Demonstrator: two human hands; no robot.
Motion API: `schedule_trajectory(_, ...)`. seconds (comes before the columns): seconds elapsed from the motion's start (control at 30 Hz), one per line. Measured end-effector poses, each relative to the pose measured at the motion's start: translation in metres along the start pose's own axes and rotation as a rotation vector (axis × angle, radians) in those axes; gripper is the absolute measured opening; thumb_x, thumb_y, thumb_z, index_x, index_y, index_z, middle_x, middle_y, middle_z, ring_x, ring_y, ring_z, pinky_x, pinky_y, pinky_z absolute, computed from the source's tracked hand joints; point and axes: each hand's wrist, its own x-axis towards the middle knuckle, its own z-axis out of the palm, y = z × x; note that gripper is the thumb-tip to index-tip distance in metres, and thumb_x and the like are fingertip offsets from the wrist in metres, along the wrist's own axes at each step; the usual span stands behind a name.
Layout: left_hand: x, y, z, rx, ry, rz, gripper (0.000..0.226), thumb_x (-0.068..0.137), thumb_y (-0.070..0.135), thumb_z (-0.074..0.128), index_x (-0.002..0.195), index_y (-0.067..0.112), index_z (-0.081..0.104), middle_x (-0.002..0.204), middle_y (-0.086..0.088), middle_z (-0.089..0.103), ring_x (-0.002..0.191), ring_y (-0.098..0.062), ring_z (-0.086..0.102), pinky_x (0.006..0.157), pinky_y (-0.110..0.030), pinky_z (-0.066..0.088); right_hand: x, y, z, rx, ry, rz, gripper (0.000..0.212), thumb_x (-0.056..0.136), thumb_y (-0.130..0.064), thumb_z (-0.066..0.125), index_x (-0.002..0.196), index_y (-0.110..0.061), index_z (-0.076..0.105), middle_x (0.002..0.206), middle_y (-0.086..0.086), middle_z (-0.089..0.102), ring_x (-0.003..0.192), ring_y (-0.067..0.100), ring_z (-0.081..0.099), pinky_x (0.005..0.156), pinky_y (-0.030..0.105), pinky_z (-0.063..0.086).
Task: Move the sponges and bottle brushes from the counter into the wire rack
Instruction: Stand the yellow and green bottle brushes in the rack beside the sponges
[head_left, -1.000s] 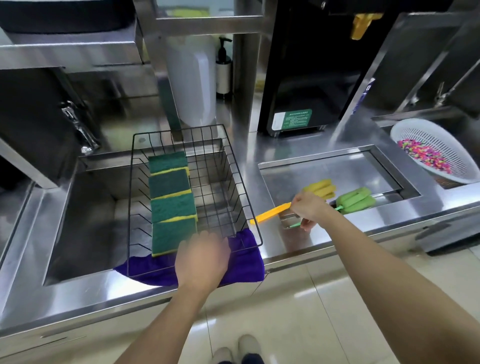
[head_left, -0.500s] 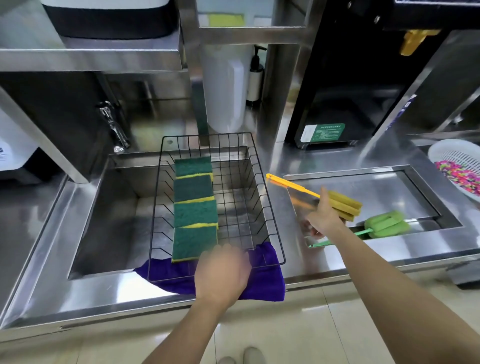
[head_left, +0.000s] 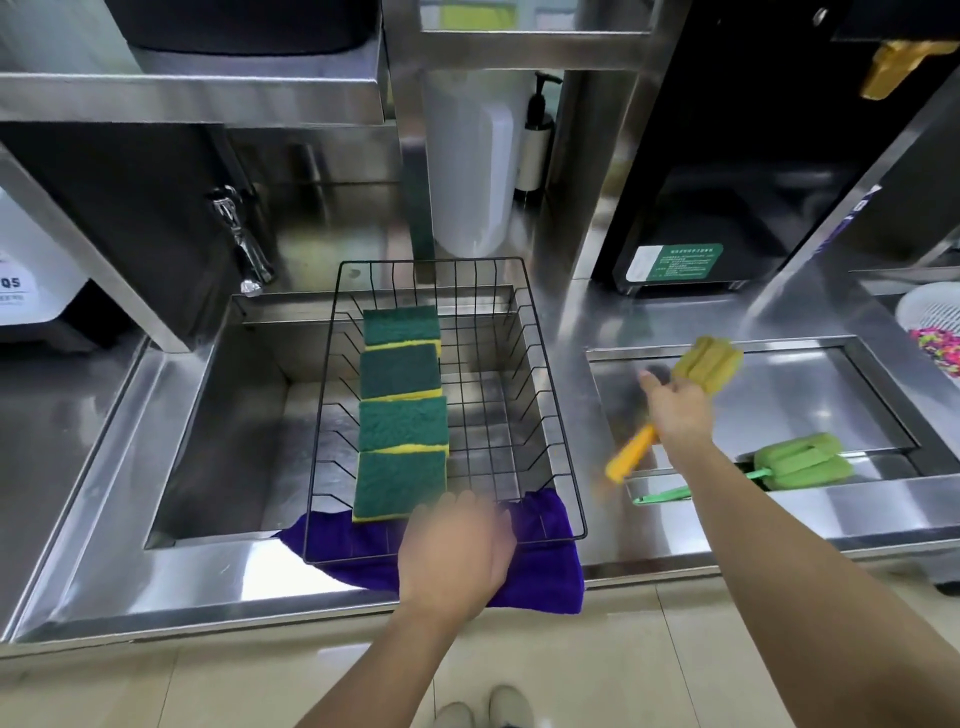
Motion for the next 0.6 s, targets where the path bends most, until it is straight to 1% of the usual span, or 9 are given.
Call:
schedule_trajectory(0.07, 0.000, 0.000, 0.000, 0.010, 0.007, -0.002, 0.040, 0.095, 0.033, 0.039, 0.065, 0.014, 0.058, 0.062, -0.001, 0.052, 0.058, -0.022, 0.049, 0.054, -0.035, 0.038, 0.000, -0.008, -0.003, 0.009, 0.142, -0.066, 0.008, 0.088, -0.017, 0.050, 0.089, -0.009, 0.052, 0.095, 0.025, 0.063, 0.082, 0.041, 0.064, 0.079, 0.046, 0.055)
schedule_trajectory(0.1, 0.001, 0.000, 0.001, 0.012, 0.009, -0.003, 0.038, 0.094, 0.033, 0.041, 0.065, 0.014, 0.058, 0.062, -0.001, 0.052, 0.058, -0.022, 0.049, 0.054, -0.034, 0.038, 0.001, -0.012, -0.004, 0.050, 0.167, -0.087, 0.011, 0.086, -0.009, 0.045, 0.095, -0.010, 0.052, 0.099, 0.027, 0.063, 0.082, 0.039, 0.062, 0.078, 0.046, 0.054)
schedule_trajectory(0.17, 0.001, 0.000, 0.000, 0.007, 0.010, -0.003, 0.036, 0.093, 0.033, 0.043, 0.065, 0.014, 0.058, 0.063, -0.001, 0.052, 0.058, -0.022, 0.049, 0.054, -0.034, 0.037, -0.003, -0.024, -0.006, 0.104, 0.164, -0.173, 0.025, 0.086, -0.002, 0.040, 0.107, -0.009, 0.051, 0.095, 0.024, 0.061, 0.078, 0.030, 0.054, 0.071, 0.037, 0.047)
schedule_trajectory(0.23, 0.000, 0.001, 0.000, 0.004, 0.018, -0.008, 0.036, 0.092, 0.033, 0.043, 0.065, 0.014, 0.057, 0.062, -0.001, 0.052, 0.058, -0.022, 0.048, 0.054, -0.034, 0.037, -0.013, -0.042, -0.003, 0.140, 0.126, -0.295, 0.029, 0.089, -0.003, 0.037, 0.113, -0.010, 0.049, 0.083, 0.014, 0.054, 0.073, 0.026, 0.048, 0.067, 0.031, 0.039)
schedule_trajectory(0.3, 0.000, 0.001, 0.001, 0.002, 0.023, -0.013, 0.035, 0.092, 0.033, 0.044, 0.065, 0.015, 0.057, 0.063, -0.001, 0.052, 0.058, -0.022, 0.048, 0.055, -0.034, 0.036, -0.030, -0.060, 0.005, 0.159, 0.071, -0.374, 0.028, 0.088, -0.005, 0.033, 0.108, -0.018, 0.048, 0.075, 0.006, 0.051, 0.064, 0.025, 0.047, 0.063, 0.034, 0.041)
schedule_trajectory(0.33, 0.000, 0.001, 0.002, 0.002, 0.022, -0.015, 0.035, 0.092, 0.033, 0.044, 0.066, 0.015, 0.058, 0.063, -0.001, 0.052, 0.059, -0.022, 0.048, 0.055, -0.034, 0.036, -0.037, -0.067, 0.012, 0.152, 0.043, -0.397, 0.026, 0.085, -0.007, 0.033, 0.103, -0.022, 0.045, 0.074, 0.008, 0.054, 0.065, 0.027, 0.050, 0.066, 0.038, 0.043)
schedule_trajectory(0.4, -0.001, 0.001, 0.002, 0.002, 0.016, -0.021, 0.035, 0.092, 0.034, 0.044, 0.066, 0.015, 0.058, 0.064, -0.001, 0.053, 0.059, -0.022, 0.049, 0.055, -0.034, 0.037, -0.048, -0.079, 0.028, 0.077, -0.029, -0.452, 0.020, 0.081, -0.013, 0.034, 0.096, -0.026, 0.037, 0.084, 0.019, 0.063, 0.077, 0.034, 0.057, 0.076, 0.046, 0.048)
schedule_trajectory(0.5, -0.002, 0.001, 0.002, -0.004, 0.012, -0.021, 0.035, 0.092, 0.034, 0.044, 0.066, 0.015, 0.059, 0.065, -0.001, 0.054, 0.060, -0.021, 0.049, 0.056, -0.033, 0.037, -0.064, -0.089, 0.052, -0.088, -0.163, -0.540, 0.017, 0.092, -0.019, 0.036, 0.108, -0.015, 0.038, 0.088, 0.016, 0.059, 0.084, 0.034, 0.056, 0.081, 0.046, 0.045)
schedule_trajectory(0.6, -0.001, 0.001, 0.000, -0.006, 0.018, -0.022, 0.035, 0.091, 0.034, 0.044, 0.066, 0.015, 0.059, 0.064, 0.000, 0.053, 0.060, -0.021, 0.049, 0.056, -0.033, 0.037, -0.075, -0.087, 0.076, -0.215, -0.261, -0.588, 0.026, 0.099, -0.025, 0.034, 0.118, -0.007, 0.035, 0.082, 0.008, 0.055, 0.082, 0.033, 0.054, 0.074, 0.041, 0.041)
